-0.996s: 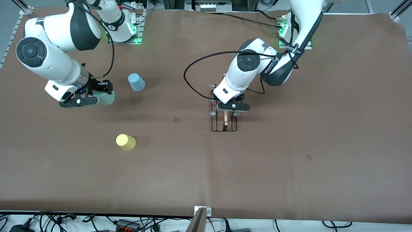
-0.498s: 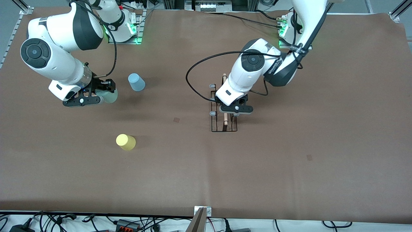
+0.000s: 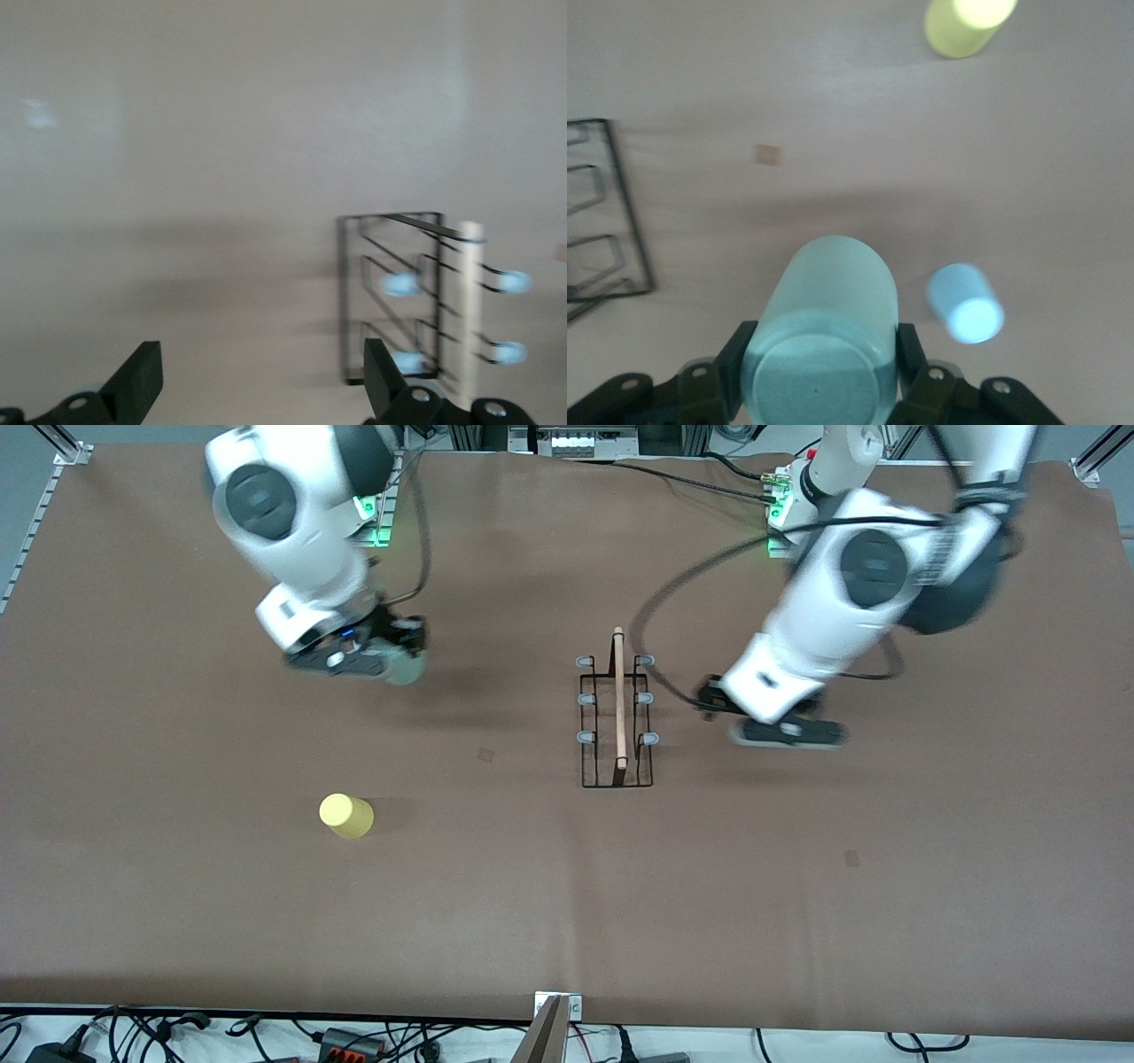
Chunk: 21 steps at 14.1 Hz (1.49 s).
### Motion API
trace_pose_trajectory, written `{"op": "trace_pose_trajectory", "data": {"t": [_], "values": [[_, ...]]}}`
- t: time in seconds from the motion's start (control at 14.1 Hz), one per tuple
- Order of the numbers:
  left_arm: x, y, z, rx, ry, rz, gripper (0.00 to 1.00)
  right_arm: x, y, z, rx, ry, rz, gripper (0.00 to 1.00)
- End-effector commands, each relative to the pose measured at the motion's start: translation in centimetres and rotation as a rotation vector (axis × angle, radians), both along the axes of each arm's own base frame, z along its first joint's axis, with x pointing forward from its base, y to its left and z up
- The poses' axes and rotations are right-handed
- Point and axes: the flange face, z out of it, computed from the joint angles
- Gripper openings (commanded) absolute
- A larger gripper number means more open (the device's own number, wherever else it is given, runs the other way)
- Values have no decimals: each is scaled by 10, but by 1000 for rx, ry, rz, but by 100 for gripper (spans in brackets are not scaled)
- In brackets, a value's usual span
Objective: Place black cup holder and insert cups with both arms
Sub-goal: 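Bring the teal cup over the holder while the left gripper withdraws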
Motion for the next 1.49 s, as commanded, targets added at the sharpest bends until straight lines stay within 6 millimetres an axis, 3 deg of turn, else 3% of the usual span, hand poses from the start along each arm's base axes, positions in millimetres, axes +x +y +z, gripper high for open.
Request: {"op": "trace_pose_trajectory", "data": {"t": [0.0,0.21,0.36,0.57,0.71,0.85,1.14,1.28,1.42], "values": [[5,62,18,32,-2,-37,100,-3,87,2,23,-15,-142,2],[-2,108,41,59,23,-21,99,-24,168,-22,48,-40,-232,2],[-13,131,61,111,35,-51,99,-39,195,-38,70,-63,-240,2],[-30,150,66,175,137,-104,99,-52,215,-62,40,-85,-236,2],[-29,166,69,163,141,-138,100,-56,224,-80,35,-89,-239,2],[-28,172,69,154,147,-133,100,-57,231,-94,53,-94,-265,3],[-30,175,76,147,177,-145,100,-55,233,-103,48,-115,-252,4],[-26,177,80,117,153,-144,100,-56,238,-117,56,-114,-248,17],[-24,194,85,43,112,-85,100,-57,241,-128,52,-111,-241,65]]}}
